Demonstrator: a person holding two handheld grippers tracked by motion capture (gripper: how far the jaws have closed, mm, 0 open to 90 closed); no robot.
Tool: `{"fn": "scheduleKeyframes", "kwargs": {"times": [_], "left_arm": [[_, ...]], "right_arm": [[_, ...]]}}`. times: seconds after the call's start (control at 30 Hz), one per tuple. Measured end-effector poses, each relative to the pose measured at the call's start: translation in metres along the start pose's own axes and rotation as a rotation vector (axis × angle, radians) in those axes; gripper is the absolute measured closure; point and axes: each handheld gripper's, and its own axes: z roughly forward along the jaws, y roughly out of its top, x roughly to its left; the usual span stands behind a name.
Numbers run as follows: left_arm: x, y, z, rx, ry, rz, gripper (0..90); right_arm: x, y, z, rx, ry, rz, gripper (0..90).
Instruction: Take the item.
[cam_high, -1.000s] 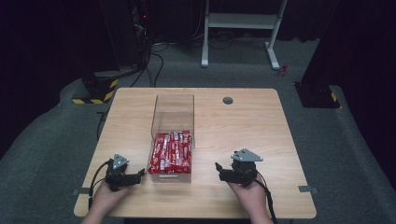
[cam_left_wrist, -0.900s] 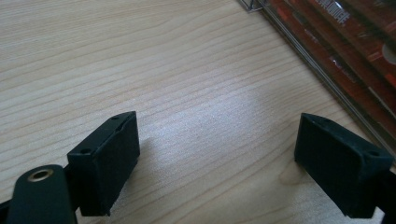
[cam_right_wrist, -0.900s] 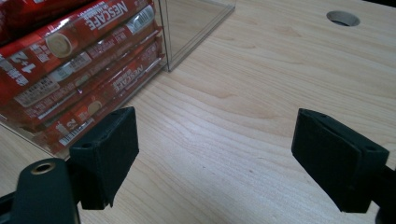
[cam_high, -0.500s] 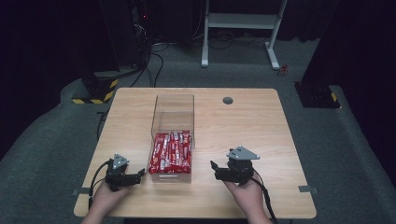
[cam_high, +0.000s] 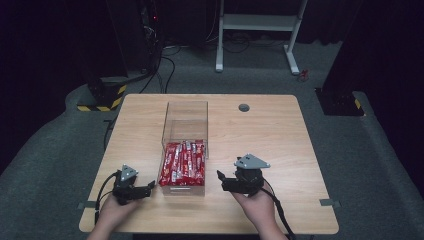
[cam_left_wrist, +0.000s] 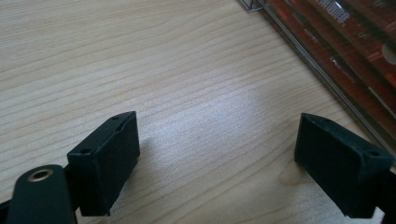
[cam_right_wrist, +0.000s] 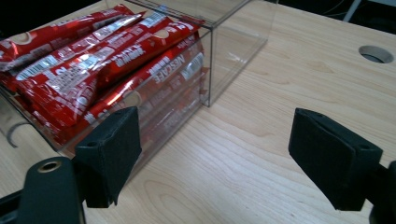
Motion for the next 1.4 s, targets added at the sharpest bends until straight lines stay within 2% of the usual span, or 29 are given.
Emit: {"fn": "scheduleKeyframes", "kwargs": {"times": [0.93, 1.17, 1.4], "left_arm": [[0.000, 0.000, 0.000, 0.000, 0.000, 0.000, 14.2], [0.000, 0.000, 0.000, 0.000, 0.000, 0.000, 14.2], [0.000, 0.000, 0.000, 0.000, 0.000, 0.000, 14.2]], "right_arm": [[0.030, 0.024, 0.014, -0.013, 0.065, -0.044, 20.3], [0.038, 0.030, 0.020, -0.020, 0.078, -0.061, 21.6], [0.046, 0.033, 0.029, -0.021, 0.095, -0.056, 24.9]]}}
